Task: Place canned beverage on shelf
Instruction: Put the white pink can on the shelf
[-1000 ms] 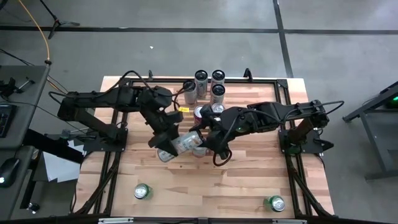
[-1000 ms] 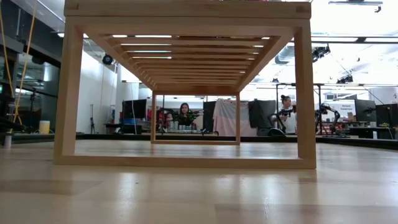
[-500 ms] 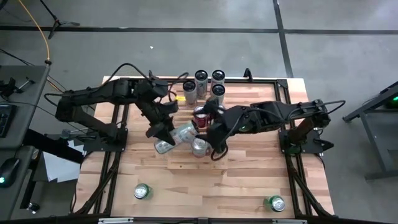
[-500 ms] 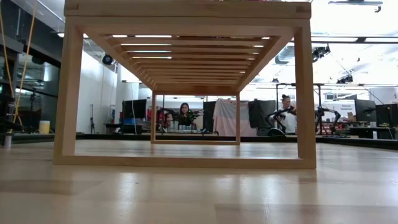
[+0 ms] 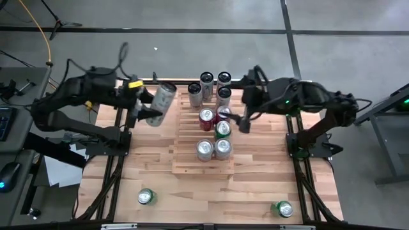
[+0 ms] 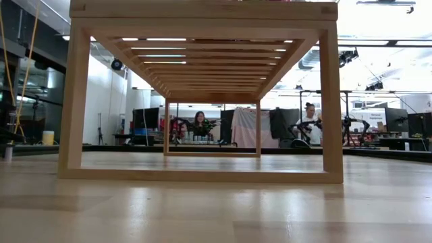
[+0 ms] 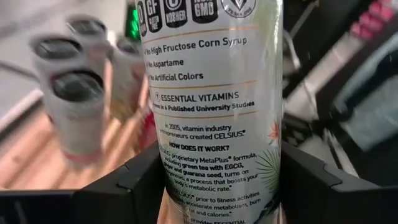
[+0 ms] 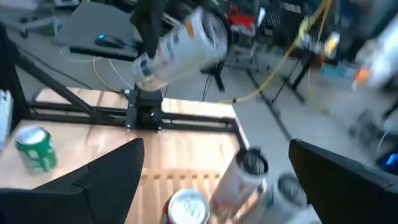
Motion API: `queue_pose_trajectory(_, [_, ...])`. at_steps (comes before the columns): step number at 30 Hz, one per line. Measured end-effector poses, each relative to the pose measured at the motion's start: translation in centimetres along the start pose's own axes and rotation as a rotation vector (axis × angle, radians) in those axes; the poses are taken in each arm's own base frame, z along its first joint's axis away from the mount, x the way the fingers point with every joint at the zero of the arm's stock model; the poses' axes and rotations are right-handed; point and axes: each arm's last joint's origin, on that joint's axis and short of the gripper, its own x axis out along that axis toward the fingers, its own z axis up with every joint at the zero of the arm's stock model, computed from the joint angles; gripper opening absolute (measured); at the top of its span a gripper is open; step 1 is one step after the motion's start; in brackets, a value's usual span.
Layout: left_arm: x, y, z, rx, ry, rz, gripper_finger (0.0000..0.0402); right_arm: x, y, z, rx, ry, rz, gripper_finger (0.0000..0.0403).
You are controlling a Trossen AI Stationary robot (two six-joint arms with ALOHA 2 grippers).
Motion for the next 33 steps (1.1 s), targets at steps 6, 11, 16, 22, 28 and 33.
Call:
queue_pose_trajectory(6, [0.1, 1.5, -3.3, 0.001, -0.198, -0.004, 0.0231, -1.7, -1.2, -1.4, 0.171, 0.126, -0.022, 0.0385])
queue_pose_trajectory(11, [2.8, 3.4, -7.2, -0.038, -0.289, -0.023, 0.0231, -2.0, -1.0, -2.5, 0.285, 0.234, -0.034, 0.0385])
queue_pose_trajectory(16, [5.0, 5.1, -9.3, -0.059, -0.442, -0.001, 0.0231, -1.7, -0.5, -3.2, 0.367, 0.273, -0.095, 0.0385])
queue_pose_trajectory(22, [8.0, 7.1, -10.6, -0.053, -0.500, 0.225, 0.0231, -1.0, 0.2, -4.0, 0.411, 0.291, -0.169, 0.0385])
queue_pose_trajectory(28, [9.9, 6.8, -10.1, -0.014, -0.527, 0.188, 0.0231, -0.7, 0.8, -4.5, 0.443, 0.309, -0.171, 0.0385])
queue_pose_trajectory(33, [10.6, 5.7, -9.9, -0.004, -0.540, 0.166, 0.0231, -1.0, 1.3, -4.4, 0.436, 0.295, -0.191, 0.0385])
